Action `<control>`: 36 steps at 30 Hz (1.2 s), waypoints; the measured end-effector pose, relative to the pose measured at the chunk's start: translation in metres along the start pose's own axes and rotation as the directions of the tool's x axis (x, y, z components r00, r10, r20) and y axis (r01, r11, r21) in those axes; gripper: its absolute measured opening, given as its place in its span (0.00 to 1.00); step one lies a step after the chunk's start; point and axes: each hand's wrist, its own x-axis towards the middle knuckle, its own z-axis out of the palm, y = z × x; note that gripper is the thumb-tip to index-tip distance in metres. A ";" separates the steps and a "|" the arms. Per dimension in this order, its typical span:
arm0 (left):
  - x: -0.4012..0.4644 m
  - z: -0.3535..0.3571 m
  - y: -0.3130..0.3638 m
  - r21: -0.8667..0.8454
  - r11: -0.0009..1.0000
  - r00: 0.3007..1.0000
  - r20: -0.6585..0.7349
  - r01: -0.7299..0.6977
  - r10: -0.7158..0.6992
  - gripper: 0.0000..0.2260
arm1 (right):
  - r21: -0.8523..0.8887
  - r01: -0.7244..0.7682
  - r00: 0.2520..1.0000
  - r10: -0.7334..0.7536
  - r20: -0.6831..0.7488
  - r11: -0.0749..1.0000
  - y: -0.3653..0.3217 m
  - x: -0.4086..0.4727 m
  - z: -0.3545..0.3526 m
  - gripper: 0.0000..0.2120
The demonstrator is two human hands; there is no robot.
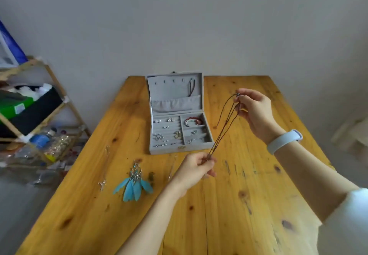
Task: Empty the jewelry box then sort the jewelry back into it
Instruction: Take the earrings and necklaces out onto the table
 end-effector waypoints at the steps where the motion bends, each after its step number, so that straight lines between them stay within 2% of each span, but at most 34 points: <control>1: -0.011 0.006 -0.007 0.001 1.000 0.999 -0.015 0.031 -0.031 0.05 | -0.039 -0.062 0.998 0.061 -0.018 0.997 0.017 -0.003 -0.010 0.10; 4: -0.033 0.014 -0.024 0.095 0.994 0.995 -0.083 0.061 -0.053 0.10 | -0.157 -0.192 0.981 0.188 -0.039 0.969 0.060 -0.008 -0.029 0.09; 6: -0.045 0.018 -0.035 0.297 0.953 0.989 -0.148 0.055 -0.011 0.12 | -0.278 -0.226 0.973 0.229 -0.023 0.934 0.083 -0.016 -0.034 0.08; 8: -0.057 0.020 -0.042 0.524 0.850 0.980 -0.193 0.058 0.052 0.11 | -0.390 -0.203 0.972 0.233 0.029 0.898 0.102 -0.025 -0.035 0.07; 11: -0.072 0.019 -0.051 0.671 0.741 0.969 -0.199 0.026 0.146 0.08 | -0.513 -0.122 0.970 0.212 0.120 0.850 0.122 -0.035 -0.027 0.07; 15: -0.080 0.016 -0.067 0.729 0.684 0.958 -0.185 -0.015 0.218 0.06 | -0.613 0.027 0.955 0.161 0.249 0.789 0.132 -0.040 -0.002 0.04; 20: -0.087 0.012 -0.072 0.780 0.626 0.948 -0.206 0.008 0.243 0.12 | -0.591 0.121 0.963 0.050 0.266 0.798 0.131 -0.038 0.028 0.07; 23: -0.091 0.009 -0.074 0.808 0.589 0.940 -0.198 -0.005 0.279 0.14 | -0.687 0.202 0.960 -0.004 0.279 0.698 0.135 -0.038 0.031 0.08; 29: -0.095 0.004 -0.082 0.780 0.626 0.953 -0.201 0.016 0.225 0.18 | -0.841 0.309 0.950 -0.101 0.296 0.443 0.147 -0.042 0.041 0.08; 31: -0.096 0.004 -0.083 0.780 0.625 0.957 -0.199 0.025 0.211 0.19 | -0.860 0.328 0.945 -0.129 0.301 0.392 0.150 -0.041 0.046 0.08; 33: -0.096 0.004 -0.083 0.787 0.617 0.953 -0.208 0.030 0.220 0.19 | -0.846 0.333 0.943 -0.151 0.297 0.416 0.153 -0.042 0.045 0.08; 36: -0.097 0.002 -0.081 0.835 0.549 0.915 -0.211 -0.014 0.344 0.14 | -0.774 0.415 0.910 -0.227 0.348 0.477 0.155 -0.049 0.038 0.10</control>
